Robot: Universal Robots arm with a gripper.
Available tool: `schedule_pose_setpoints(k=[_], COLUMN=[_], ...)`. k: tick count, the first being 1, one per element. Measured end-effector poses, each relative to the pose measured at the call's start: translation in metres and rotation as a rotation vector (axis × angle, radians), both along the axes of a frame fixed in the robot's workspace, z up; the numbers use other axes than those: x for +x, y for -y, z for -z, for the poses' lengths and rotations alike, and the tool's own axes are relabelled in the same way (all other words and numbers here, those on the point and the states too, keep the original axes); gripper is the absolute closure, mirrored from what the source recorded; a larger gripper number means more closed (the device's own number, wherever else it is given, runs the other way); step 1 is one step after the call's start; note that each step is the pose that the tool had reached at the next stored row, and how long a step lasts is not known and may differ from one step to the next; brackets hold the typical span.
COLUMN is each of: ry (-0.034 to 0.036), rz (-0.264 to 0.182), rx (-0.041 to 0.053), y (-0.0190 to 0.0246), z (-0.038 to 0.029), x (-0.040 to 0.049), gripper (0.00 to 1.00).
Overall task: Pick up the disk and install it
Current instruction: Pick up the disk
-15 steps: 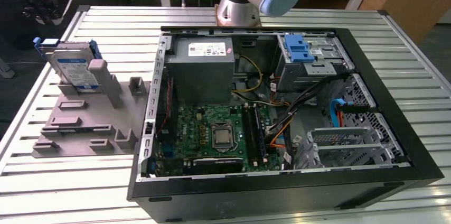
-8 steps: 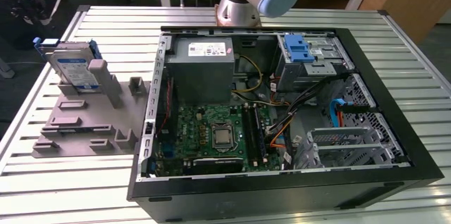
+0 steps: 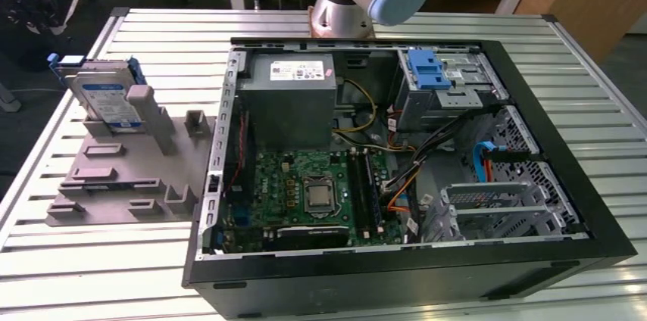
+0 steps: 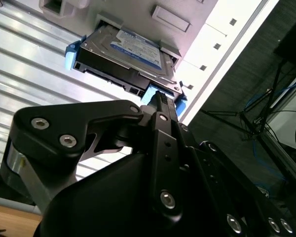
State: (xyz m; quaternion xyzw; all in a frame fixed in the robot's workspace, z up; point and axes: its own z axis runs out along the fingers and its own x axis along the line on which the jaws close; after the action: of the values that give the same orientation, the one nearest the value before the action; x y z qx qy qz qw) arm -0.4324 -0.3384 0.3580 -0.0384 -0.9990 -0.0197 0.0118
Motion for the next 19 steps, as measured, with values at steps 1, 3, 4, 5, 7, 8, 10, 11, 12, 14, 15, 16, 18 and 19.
schedule_pose_setpoints(k=[1, 3, 4, 5, 7, 8, 10, 11, 12, 14, 15, 16, 18, 19], ry=[0.0, -0.0001, 0.0, -0.0001, -0.0001, 0.0, 0.0001, 0.0, -0.0001, -0.0001, -0.0001, 0.0, -0.0001, 0.0], rz=[0.0, 0.0, 0.0, 0.0, 0.0, 0.0, -0.001, -0.002, -0.005, -0.013, -0.018, -0.023, -0.031, -0.033], rx=[0.0, -0.0001, 0.0, 0.0, 0.0, 0.0, 0.0, 0.0, 0.0, -0.0001, -0.0001, 0.0, -0.0001, 0.0], y=[0.0, 0.0, 0.0, 0.0, 0.0, 0.0, 0.0, 0.0, 0.0, 0.0, 0.0, 0.0, 0.0, 0.0], z=[0.0, 0.0, 0.0, 0.0, 0.0, 0.0, 0.0, 0.0, 0.0, -0.0001, -0.0001, 0.0, 0.0, 0.0], x=[0.0, -0.0001, -0.0001, -0.0001, -0.0002, -0.0002, -0.0002, -0.0002, -0.0002, -0.0003, -0.0003, -0.0003, -0.0003, -0.0003], gripper=[0.89, 0.89, 0.89, 0.89, 0.89, 0.89, 0.89, 0.89, 0.89, 0.89, 0.89, 0.89, 0.89, 0.89])
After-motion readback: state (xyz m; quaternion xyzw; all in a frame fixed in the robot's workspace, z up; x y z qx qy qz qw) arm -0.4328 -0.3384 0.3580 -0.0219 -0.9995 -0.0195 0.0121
